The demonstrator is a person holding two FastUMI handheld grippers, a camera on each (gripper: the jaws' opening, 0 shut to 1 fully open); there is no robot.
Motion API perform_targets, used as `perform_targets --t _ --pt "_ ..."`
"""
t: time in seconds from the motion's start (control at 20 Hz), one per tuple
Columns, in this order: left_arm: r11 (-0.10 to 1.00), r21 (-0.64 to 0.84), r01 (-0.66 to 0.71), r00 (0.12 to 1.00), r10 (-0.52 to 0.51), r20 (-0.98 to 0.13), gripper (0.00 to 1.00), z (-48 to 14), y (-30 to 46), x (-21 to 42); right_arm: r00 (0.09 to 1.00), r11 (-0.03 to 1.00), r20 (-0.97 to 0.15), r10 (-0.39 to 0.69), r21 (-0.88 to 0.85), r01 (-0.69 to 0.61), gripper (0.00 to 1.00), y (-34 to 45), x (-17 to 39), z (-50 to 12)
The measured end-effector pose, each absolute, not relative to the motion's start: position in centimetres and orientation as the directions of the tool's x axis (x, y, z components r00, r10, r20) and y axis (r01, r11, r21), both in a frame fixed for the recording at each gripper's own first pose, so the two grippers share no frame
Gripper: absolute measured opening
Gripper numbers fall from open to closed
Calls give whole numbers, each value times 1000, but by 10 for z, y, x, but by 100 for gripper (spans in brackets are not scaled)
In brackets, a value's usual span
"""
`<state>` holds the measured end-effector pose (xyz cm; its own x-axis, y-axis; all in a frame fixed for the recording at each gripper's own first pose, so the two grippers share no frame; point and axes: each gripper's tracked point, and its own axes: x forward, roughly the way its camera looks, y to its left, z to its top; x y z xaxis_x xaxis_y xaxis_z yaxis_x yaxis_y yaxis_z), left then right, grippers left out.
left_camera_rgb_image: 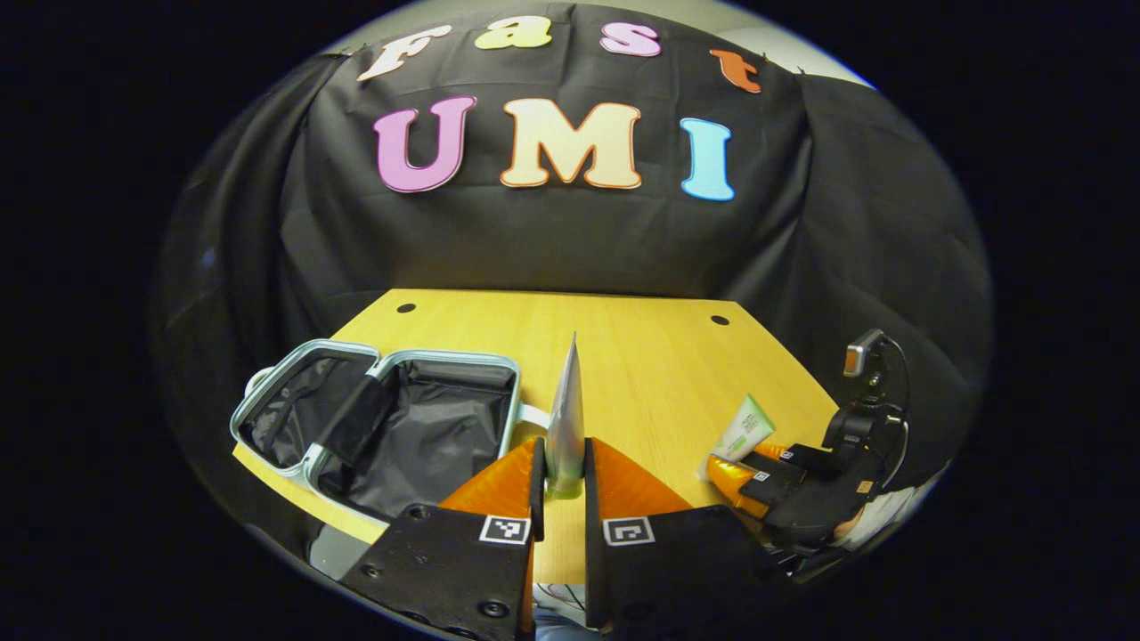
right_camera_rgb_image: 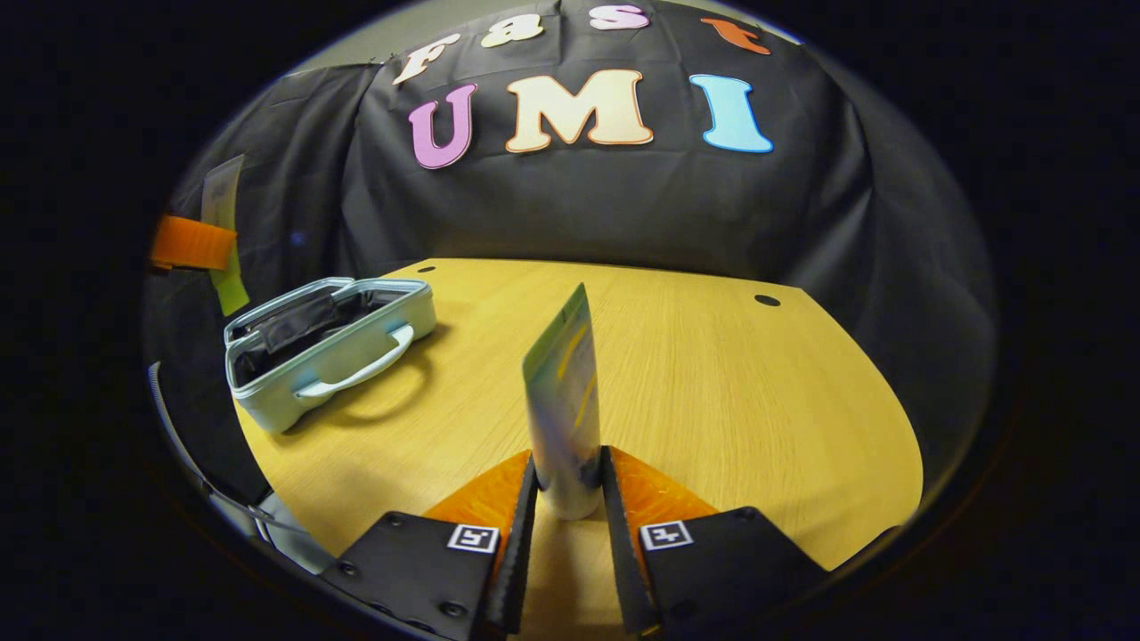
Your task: First open the suitcase, pack the skin care products into it, and then close the suitcase.
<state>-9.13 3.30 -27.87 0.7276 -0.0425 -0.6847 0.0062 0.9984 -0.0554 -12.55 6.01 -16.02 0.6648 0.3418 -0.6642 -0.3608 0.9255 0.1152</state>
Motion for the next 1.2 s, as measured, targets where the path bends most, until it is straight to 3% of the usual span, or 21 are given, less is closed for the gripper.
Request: perform_targets --t 0.05,0.2,0.25,0.5,0.55,0.6,0.8,0.85,1.2 --pt "999 -49 -8 724 -28 -689 15 -280 41 -93 659 928 -675 332 110 -355 33 57 -124 -162" --pt "998 -24 -63 673 25 -740 15 -294 73 -102 601 916 -698 389 224 -332 28 75 -135 -148" --pt "997 -17 -69 655 33 -755 16 -296 84 -104 620 912 -671 406 255 -321 26 84 -130 -138" --pt "999 24 -40 562 42 -826 16 -327 141 -104 622 871 -610 492 357 -338 28 142 -121 -71" --pt "1000 9 -28 554 23 -832 16 -334 146 -101 619 865 -604 501 364 -346 24 159 -124 -65" --pt "1000 -12 -14 532 -3 -847 15 -344 148 -98 611 866 -614 500 366 -341 28 174 -126 -62" --pt "997 -52 61 427 -73 -901 16 -380 176 -94 551 843 -640 536 447 -301 24 248 -145 -51" --pt "995 -55 83 391 -83 -917 16 -387 183 -95 522 836 -654 547 457 -304 28 267 -152 -52" --pt "982 -133 137 350 -173 -921 20 -426 214 -84 435 844 -727 532 416 -337 28 360 -180 -61"
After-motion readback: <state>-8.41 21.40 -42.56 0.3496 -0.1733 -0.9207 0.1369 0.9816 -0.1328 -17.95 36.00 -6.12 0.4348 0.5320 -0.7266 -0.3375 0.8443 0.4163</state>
